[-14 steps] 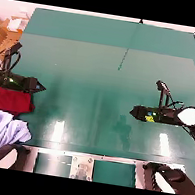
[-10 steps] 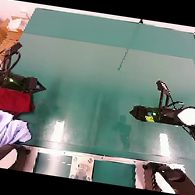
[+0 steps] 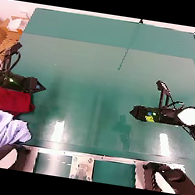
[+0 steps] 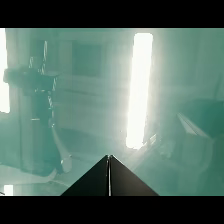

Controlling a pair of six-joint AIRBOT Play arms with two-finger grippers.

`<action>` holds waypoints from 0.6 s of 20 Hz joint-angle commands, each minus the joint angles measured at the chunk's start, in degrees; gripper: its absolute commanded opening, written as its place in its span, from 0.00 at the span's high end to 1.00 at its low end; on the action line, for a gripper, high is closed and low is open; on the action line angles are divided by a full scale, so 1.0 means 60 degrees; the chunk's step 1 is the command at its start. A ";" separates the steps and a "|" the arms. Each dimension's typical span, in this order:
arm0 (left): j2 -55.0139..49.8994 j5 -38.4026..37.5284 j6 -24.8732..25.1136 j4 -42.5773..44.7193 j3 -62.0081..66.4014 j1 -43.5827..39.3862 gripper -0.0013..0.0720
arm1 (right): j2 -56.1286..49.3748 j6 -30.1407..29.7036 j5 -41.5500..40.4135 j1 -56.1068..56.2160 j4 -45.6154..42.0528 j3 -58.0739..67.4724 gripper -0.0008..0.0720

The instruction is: Fold the shirts.

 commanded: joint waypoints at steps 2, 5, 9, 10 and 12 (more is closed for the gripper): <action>0.0007 0.0015 0.0000 0.0004 -0.0004 -0.0004 0.95 | 0.0007 0.0000 0.0004 0.0007 0.0000 -0.0004 0.97; 0.0007 0.0514 -0.0033 -0.0222 -0.0004 -0.0007 0.95 | 0.0007 0.0004 -0.0033 0.0007 0.0000 -0.0004 0.97; 0.0007 0.1683 0.0084 -0.0277 -0.0004 -0.0004 0.94 | 0.0000 0.0000 -0.0860 0.0007 0.0004 -0.0004 0.97; 0.0007 0.2084 0.0423 0.0492 0.0018 -0.0004 0.57 | 0.0000 0.0004 -0.0860 0.0007 0.0004 -0.0004 0.97; -0.0004 0.3570 -0.1319 0.3843 0.0018 -0.0004 0.20 | 0.0000 0.0004 -0.0860 0.0015 0.0120 -0.0007 0.97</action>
